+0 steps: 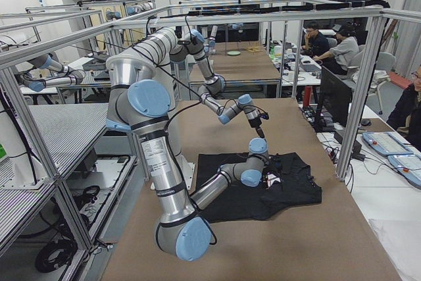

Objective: Fold clothes
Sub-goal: 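Release both sleeves and draw both grippers back toward the hem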

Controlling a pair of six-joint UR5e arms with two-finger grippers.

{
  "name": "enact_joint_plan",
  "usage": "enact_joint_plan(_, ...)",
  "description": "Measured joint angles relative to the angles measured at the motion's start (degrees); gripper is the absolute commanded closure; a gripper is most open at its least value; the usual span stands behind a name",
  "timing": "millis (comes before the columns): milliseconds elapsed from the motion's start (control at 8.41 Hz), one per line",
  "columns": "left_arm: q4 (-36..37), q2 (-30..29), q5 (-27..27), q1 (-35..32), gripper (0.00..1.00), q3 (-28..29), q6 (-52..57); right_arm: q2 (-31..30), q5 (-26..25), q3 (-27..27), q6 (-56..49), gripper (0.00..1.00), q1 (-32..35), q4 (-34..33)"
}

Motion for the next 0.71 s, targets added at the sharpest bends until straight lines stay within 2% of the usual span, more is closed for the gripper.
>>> enact_joint_plan(476, -8.2, 12.6, -0.3, 1.0, 0.01, -7.3, -7.9, -10.1, 1.6, 7.7, 3.6, 0.06, -1.3, 2.0)
enact_joint_plan(714, -9.0, 16.0, 1.5, 5.1, 0.01, -11.1, -9.1, -19.1, 1.4, 8.7, 4.6, 0.06, -3.0, 11.0)
